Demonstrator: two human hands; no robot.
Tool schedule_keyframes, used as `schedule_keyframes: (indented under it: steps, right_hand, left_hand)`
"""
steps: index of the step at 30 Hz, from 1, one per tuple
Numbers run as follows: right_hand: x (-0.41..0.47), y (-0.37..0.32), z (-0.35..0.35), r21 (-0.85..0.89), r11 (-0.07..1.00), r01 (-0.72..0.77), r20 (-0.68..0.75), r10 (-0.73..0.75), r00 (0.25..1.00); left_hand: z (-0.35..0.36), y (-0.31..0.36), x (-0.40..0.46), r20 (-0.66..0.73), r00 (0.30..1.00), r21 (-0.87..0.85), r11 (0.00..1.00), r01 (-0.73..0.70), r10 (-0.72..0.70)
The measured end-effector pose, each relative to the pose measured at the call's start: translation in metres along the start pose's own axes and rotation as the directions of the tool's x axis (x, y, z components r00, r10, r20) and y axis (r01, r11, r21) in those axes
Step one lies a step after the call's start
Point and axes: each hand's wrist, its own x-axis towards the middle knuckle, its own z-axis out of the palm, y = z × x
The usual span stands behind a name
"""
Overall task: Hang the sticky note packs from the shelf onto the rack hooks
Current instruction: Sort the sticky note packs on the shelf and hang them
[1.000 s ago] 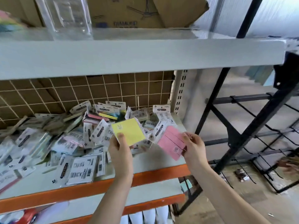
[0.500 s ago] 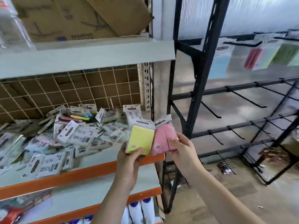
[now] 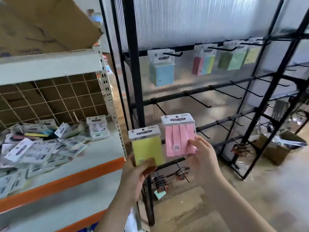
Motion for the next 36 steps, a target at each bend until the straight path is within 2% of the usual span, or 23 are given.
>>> schedule_keyframes:
  steps: [4,7,12,15,20,23,27,31,36]
  right_hand:
    - [-0.003,-0.018,-0.015,-0.168,0.984,0.05,-0.078,-0.064,0.995]
    - [0.002,-0.034,-0.031,-0.336,0.939,0.074,-0.102,-0.115,0.988]
    - [0.026,-0.086,-0.07,-0.646,0.763,0.025,-0.096,-0.114,0.989]
    - [0.044,-0.119,-0.085,-0.603,0.797,0.03,-0.075,-0.094,0.993]
    - [0.084,-0.16,-0.099,-0.551,0.827,0.114,-0.036,-0.159,0.987]
    - [0.11,-0.183,-0.102,-0.534,0.832,0.147,0.034,-0.153,0.988]
    - [0.143,-0.206,-0.111,-0.564,0.8,0.204,0.044,-0.218,0.975]
    - [0.169,-0.221,-0.125,-0.56,0.798,0.222,0.054,-0.232,0.971]
    - [0.193,-0.228,-0.147,-0.53,0.814,0.239,-0.012,-0.288,0.957]
  left_hand:
    - [0.05,-0.004,0.008,0.147,0.989,0.166,0.986,-0.002,-0.022]
    - [0.085,-0.007,0.021,0.206,0.978,0.299,0.952,-0.067,0.005]
    - [0.132,-0.018,0.054,0.354,0.935,0.384,0.916,-0.115,-0.031]
    - [0.165,-0.031,0.077,0.472,0.881,0.421,0.887,-0.193,-0.032]
    - [0.215,-0.038,0.12,0.582,0.813,0.389,0.878,-0.279,0.001]
    - [0.243,-0.031,0.147,0.664,0.747,0.367,0.888,-0.277,-0.042]
    - [0.274,-0.021,0.18,0.716,0.686,0.36,0.911,-0.2,-0.132]
    - [0.306,-0.018,0.211,0.616,0.778,0.391,0.906,-0.165,-0.124]
    - [0.346,-0.03,0.235,0.574,0.817,0.322,0.933,-0.161,-0.058]
